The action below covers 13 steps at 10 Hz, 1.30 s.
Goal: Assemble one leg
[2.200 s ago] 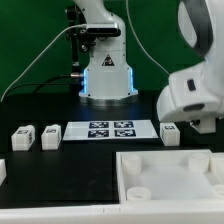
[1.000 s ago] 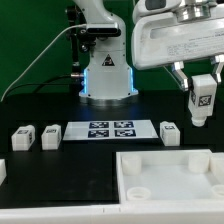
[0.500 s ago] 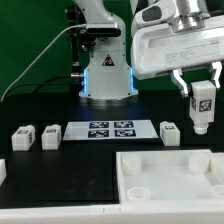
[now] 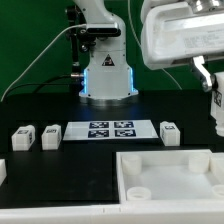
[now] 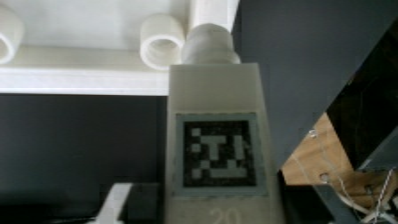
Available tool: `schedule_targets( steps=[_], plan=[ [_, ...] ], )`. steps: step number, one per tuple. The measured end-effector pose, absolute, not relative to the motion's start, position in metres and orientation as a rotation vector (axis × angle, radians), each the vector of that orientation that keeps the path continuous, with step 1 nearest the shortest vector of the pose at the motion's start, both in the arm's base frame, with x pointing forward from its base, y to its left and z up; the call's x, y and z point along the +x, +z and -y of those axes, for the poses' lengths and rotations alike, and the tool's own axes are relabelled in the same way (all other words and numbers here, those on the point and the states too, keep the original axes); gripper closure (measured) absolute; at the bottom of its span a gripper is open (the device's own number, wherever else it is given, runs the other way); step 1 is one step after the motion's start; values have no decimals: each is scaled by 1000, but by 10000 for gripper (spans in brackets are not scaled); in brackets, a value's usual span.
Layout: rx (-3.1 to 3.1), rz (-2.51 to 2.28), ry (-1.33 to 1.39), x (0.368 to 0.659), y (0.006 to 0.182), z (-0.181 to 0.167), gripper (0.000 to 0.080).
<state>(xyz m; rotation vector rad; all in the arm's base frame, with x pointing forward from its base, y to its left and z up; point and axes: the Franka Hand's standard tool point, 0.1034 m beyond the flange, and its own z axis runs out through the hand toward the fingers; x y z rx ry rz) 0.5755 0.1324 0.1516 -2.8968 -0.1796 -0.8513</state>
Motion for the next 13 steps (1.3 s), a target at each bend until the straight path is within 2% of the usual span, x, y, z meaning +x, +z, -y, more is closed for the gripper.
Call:
schedule_targets(
  steps=[4, 6, 8, 10, 13],
  plan=[
    [-2899, 185, -855, 577, 149, -131, 506],
    [-2890, 208, -931, 604, 137, -125, 506],
    [-2884, 209, -964, 616, 134, -123, 506],
    [-2891, 191, -951, 622, 114, -119, 506],
    [-2901, 178, -932, 620, 98, -114, 506]
  ],
)
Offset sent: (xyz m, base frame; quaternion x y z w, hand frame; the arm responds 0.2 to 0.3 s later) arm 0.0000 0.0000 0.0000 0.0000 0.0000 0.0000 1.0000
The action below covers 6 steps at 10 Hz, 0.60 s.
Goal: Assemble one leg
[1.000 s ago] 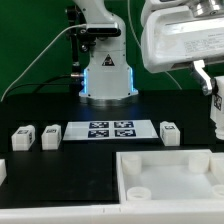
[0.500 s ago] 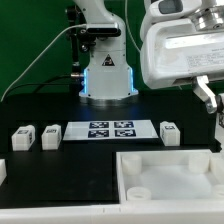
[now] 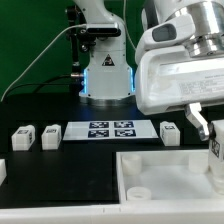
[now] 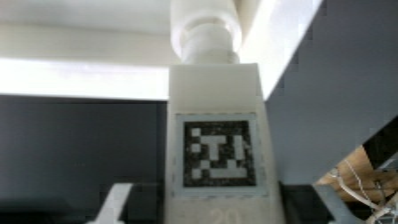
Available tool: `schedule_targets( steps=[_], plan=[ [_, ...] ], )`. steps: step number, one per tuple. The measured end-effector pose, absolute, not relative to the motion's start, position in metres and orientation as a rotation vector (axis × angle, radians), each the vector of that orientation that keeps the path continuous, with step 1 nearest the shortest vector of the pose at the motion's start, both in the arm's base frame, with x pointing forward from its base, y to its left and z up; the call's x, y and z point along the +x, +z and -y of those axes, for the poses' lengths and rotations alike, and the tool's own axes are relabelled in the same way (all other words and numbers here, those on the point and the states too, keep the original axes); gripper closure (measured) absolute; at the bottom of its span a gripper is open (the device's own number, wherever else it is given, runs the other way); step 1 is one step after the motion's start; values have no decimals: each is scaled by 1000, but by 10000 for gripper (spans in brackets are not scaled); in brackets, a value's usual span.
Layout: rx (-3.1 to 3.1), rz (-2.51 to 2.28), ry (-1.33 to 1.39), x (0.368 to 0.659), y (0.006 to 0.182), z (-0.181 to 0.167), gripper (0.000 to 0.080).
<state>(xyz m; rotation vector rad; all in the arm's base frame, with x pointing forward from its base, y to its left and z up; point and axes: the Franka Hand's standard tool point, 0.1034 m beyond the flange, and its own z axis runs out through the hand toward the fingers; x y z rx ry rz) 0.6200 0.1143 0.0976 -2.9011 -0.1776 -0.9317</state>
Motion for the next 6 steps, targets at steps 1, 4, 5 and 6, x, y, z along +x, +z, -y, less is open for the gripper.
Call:
schedule_targets(
  steps=[1, 4, 5, 6],
  plan=[
    [-2898, 175, -942, 622, 97, -114, 506],
    [-2904, 173, -925, 621, 91, -113, 506],
    [-2904, 171, -924, 622, 90, -113, 506],
    [-2905, 169, -919, 622, 86, -113, 506]
  ],
)
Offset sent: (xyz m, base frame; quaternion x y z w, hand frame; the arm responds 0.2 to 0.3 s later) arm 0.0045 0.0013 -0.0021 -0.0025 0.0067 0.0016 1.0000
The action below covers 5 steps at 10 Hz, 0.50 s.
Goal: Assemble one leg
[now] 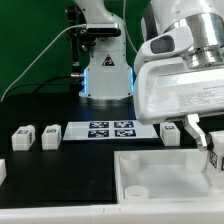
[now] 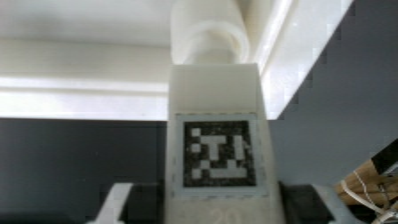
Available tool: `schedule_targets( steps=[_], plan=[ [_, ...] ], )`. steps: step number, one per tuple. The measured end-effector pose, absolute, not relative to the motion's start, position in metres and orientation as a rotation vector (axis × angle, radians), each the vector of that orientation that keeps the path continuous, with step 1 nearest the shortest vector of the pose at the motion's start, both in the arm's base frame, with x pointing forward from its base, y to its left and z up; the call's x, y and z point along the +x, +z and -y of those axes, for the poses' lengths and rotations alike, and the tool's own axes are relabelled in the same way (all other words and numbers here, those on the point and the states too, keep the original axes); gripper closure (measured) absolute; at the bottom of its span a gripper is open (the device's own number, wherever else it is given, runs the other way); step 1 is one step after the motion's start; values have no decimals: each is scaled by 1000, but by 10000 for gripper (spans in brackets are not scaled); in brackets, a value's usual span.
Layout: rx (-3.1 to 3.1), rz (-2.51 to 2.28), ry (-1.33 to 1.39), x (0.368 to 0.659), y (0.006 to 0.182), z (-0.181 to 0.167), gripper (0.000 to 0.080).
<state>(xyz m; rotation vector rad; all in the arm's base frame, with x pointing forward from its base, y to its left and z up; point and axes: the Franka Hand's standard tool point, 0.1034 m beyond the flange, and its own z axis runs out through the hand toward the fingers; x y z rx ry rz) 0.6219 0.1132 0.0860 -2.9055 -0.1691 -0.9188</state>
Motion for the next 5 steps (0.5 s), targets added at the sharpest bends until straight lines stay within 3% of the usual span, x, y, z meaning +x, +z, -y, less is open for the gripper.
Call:
schedule_targets(
  steps=[5],
  plan=[
    [-2901, 167, -932, 621, 83, -117, 506]
  ],
)
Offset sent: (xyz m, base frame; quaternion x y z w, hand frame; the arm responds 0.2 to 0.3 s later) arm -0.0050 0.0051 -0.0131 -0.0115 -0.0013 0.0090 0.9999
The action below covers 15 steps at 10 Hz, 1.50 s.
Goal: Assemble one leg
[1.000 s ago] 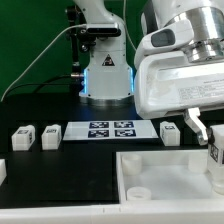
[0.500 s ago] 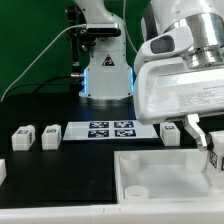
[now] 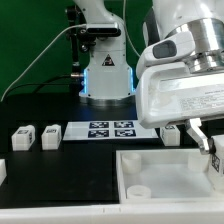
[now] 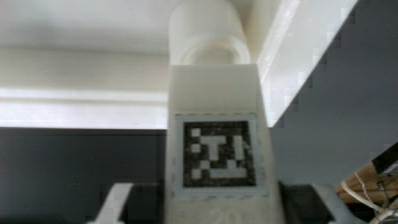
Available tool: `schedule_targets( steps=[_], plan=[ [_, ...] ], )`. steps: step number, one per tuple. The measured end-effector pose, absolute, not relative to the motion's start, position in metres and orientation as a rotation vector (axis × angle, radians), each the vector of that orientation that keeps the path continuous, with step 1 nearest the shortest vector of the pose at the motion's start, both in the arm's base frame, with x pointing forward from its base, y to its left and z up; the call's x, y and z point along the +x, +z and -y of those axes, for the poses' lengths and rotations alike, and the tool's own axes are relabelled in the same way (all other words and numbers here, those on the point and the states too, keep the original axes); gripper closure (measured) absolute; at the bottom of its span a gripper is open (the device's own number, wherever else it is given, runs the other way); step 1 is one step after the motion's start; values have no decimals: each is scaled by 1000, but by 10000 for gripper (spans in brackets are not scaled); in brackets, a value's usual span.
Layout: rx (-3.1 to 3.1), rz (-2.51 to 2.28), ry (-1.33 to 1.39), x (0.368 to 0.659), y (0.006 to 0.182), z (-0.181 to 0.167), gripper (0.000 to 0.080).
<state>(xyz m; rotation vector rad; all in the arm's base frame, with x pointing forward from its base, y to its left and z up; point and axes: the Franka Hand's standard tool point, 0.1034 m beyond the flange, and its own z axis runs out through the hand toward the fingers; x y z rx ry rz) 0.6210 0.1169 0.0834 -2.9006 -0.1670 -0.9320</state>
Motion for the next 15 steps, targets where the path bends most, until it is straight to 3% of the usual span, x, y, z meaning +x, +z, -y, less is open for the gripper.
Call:
schedule_targets(
  steps=[3, 4, 5, 6, 15],
  plan=[
    [-2907, 160, -907, 620, 82, -117, 505],
    [-2907, 160, -907, 619, 82, -117, 293],
    [-2907, 160, -906, 619, 81, -116, 293],
    [-2907, 160, -906, 619, 81, -116, 181],
    [-2908, 160, -905, 619, 81, -116, 150]
  ],
)
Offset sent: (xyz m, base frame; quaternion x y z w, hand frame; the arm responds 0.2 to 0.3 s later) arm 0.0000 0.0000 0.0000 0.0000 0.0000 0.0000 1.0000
